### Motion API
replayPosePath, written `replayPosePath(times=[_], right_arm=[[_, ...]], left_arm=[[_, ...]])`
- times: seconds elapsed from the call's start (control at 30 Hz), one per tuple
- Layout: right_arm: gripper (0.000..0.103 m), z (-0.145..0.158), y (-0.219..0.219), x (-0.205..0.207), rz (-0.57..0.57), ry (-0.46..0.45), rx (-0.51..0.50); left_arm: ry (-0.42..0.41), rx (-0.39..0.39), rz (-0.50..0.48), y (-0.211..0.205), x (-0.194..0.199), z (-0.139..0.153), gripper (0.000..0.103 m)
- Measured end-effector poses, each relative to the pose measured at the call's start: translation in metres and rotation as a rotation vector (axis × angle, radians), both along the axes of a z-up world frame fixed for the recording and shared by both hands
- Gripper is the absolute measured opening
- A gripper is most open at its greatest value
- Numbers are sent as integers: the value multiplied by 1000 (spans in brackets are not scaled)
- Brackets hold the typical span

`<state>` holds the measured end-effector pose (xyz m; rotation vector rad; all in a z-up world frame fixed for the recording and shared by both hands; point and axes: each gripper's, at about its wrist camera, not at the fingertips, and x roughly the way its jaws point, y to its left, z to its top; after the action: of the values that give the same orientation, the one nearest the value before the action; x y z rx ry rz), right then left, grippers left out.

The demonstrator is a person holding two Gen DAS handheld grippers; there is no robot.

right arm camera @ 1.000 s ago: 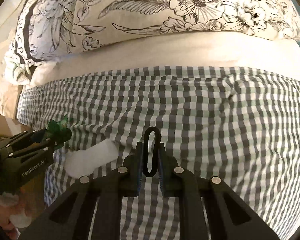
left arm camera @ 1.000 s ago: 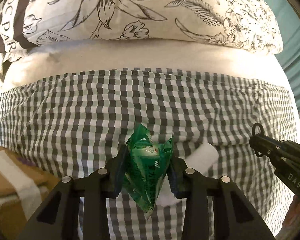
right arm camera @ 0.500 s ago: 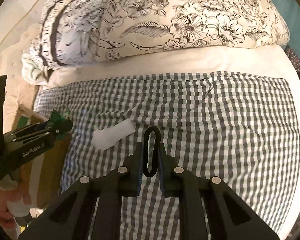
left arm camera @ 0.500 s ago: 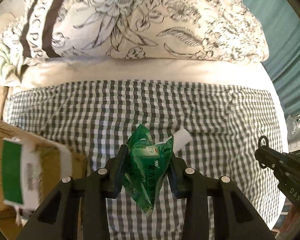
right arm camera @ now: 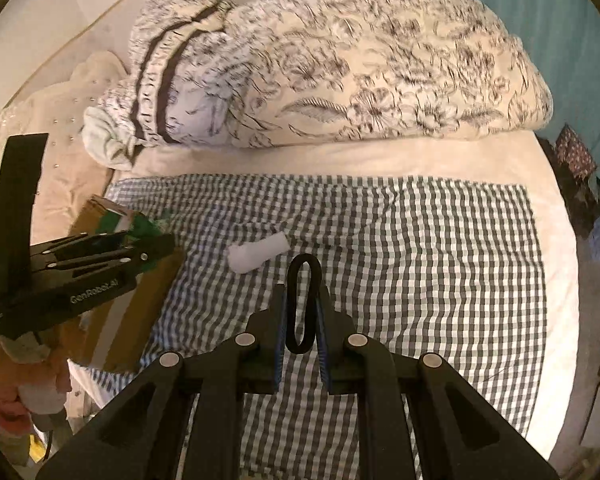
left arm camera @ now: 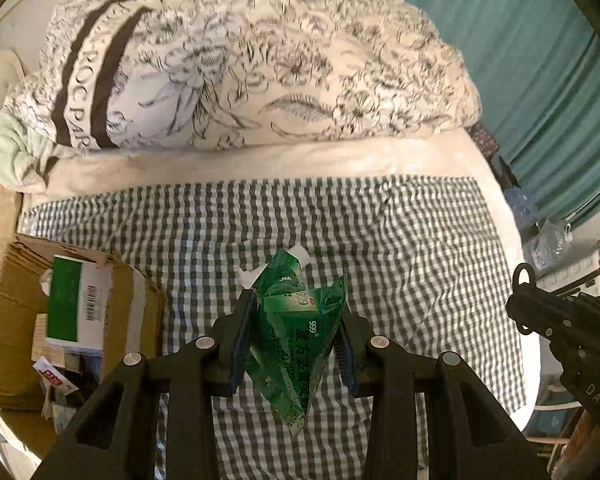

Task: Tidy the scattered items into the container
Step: 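Carry the green wrapper and hair tie over the cardboard box with both tools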

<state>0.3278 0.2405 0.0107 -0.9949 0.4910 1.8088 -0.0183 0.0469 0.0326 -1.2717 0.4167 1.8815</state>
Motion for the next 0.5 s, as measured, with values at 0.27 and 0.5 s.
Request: replayPosePath(times=[0.27, 0.5], right_arm=[[13, 19, -26, -56, 170, -10, 34], [13, 10, -49, -138, 383, 0, 10]], left_arm=[[46, 46, 116, -55, -23, 35, 37], [63, 32, 288, -135, -61, 37, 37]])
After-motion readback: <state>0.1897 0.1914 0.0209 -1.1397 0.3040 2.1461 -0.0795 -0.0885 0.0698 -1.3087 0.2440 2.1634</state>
